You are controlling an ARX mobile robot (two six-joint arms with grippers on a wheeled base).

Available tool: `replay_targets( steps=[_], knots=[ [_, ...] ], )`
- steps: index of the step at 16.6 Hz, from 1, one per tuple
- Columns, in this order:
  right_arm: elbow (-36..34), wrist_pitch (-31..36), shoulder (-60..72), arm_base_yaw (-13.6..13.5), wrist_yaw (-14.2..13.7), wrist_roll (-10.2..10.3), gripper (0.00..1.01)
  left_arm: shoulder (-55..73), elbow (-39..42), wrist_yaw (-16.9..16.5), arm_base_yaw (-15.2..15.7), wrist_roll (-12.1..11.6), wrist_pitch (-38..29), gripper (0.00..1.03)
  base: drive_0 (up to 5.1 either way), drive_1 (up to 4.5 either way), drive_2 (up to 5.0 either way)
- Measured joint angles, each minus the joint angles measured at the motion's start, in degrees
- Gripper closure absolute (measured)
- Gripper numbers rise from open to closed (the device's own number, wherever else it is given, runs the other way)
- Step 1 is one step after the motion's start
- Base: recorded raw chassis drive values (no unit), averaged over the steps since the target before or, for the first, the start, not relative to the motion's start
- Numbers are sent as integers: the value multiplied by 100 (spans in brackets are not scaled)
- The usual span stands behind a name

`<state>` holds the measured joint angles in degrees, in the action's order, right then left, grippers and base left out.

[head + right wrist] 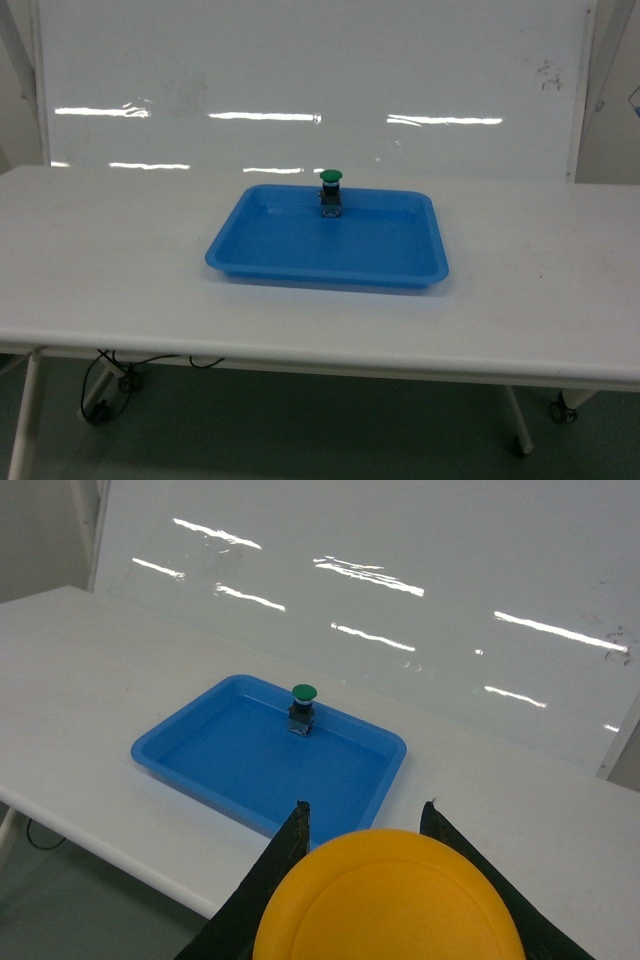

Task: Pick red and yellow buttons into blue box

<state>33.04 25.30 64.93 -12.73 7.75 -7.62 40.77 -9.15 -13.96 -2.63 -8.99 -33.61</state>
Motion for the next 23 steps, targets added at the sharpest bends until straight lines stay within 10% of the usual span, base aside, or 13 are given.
replay_targets(
  steps=[23],
  knots=[
    [0, 11, 57, -2, 0, 0, 72, 35, 0, 20, 15, 0, 13, 79, 301, -310, 29]
  ],
)
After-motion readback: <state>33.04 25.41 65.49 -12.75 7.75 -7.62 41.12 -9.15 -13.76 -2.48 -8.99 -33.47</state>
